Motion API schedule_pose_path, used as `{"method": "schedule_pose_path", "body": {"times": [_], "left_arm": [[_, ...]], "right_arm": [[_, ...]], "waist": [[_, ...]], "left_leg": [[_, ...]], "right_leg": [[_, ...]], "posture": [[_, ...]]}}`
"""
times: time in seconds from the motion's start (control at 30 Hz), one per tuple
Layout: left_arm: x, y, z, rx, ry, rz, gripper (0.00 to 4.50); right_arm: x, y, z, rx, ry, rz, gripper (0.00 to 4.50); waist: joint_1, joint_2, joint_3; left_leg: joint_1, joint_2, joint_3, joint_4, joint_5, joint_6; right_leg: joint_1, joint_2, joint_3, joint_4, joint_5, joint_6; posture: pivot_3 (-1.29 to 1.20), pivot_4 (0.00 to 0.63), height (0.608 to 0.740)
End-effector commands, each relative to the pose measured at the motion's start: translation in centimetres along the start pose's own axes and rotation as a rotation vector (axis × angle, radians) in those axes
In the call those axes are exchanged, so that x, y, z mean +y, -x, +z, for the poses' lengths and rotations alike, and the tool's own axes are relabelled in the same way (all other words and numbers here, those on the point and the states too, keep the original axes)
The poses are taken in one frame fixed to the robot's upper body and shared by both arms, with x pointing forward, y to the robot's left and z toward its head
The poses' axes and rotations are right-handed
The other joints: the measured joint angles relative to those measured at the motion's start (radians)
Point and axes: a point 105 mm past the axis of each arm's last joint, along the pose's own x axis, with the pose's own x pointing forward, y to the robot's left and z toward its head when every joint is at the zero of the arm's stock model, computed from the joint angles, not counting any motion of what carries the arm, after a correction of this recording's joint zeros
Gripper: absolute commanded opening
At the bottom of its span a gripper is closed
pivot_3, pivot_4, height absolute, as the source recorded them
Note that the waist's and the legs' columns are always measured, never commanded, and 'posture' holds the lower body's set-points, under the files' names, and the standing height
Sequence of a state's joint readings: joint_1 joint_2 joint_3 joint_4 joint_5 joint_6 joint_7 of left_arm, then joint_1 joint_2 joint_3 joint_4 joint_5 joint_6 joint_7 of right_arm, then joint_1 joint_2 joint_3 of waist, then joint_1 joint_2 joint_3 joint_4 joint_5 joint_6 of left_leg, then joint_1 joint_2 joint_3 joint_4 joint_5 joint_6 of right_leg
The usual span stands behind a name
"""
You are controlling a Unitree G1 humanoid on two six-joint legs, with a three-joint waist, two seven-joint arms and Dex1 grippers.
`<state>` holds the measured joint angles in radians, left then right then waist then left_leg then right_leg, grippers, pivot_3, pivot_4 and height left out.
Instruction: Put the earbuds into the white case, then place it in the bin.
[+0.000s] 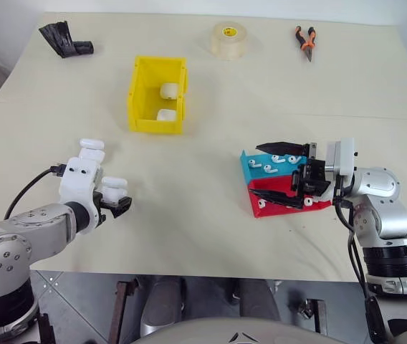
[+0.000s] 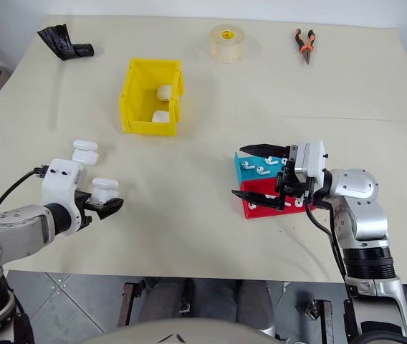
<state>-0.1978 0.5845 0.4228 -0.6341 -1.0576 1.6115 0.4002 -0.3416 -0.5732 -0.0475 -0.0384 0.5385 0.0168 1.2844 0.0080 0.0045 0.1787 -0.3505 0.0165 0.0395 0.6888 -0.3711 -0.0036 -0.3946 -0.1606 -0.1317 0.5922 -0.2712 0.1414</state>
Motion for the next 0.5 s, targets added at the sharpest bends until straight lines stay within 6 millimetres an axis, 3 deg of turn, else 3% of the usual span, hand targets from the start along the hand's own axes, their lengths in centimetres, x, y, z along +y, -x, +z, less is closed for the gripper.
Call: {"method": "schedule_pose_path", "body": {"times": [0.03,0.2,0.3,0.4,0.5], "left_arm": [[-0.2,-0.7,-0.3,0.011,0.041,0.020,4.44],[-0.6,-0.9,-0.3,0.024,0.026,0.021,4.44],[-0.5,-0.7,-0.1,0.026,0.009,0.028,3.89],[-0.1,-0.4,0.4,0.023,-0.006,0.042,2.99],[-0.1,-0.3,0.7,0.025,-0.020,0.033,2.81]], "right_arm": [[0.2,-0.3,1.0,-0.033,0.020,0.007,4.50],[0.2,-0.2,1.1,-0.035,0.017,-0.001,4.50],[0.2,-0.2,1.1,-0.036,0.017,-0.008,4.50],[0.3,-0.2,1.0,-0.041,0.014,-0.014,4.50],[0.4,-0.2,0.9,-0.044,0.010,-0.019,4.50]], "waist": [[0.006,0.001,0.000],[0.015,0.002,-0.001],[0.014,0.002,-0.001],[0.015,0.002,-0.001],[0.014,0.002,-0.001]], "left_leg": [[0.000,0.000,0.001,0.001,0.000,0.000],[0.000,0.000,0.003,0.002,0.000,0.000],[0.000,0.000,0.003,0.002,0.000,0.000],[0.000,0.000,0.003,0.002,0.000,-0.001],[0.000,0.000,0.003,0.002,0.000,-0.001]], "right_leg": [[0.000,0.000,0.000,0.000,0.000,0.000],[0.001,0.000,0.000,0.002,0.000,0.000],[0.001,0.000,0.000,0.001,0.000,0.000],[0.000,0.000,0.000,0.001,0.000,0.000],[0.000,0.000,0.000,0.001,0.000,0.000]], "posture": [[0.00,0.150,0.740],[0.00,0.150,0.740],[0.00,0.150,0.740],[0.00,0.150,0.740],[0.00,0.150,0.740]]}}
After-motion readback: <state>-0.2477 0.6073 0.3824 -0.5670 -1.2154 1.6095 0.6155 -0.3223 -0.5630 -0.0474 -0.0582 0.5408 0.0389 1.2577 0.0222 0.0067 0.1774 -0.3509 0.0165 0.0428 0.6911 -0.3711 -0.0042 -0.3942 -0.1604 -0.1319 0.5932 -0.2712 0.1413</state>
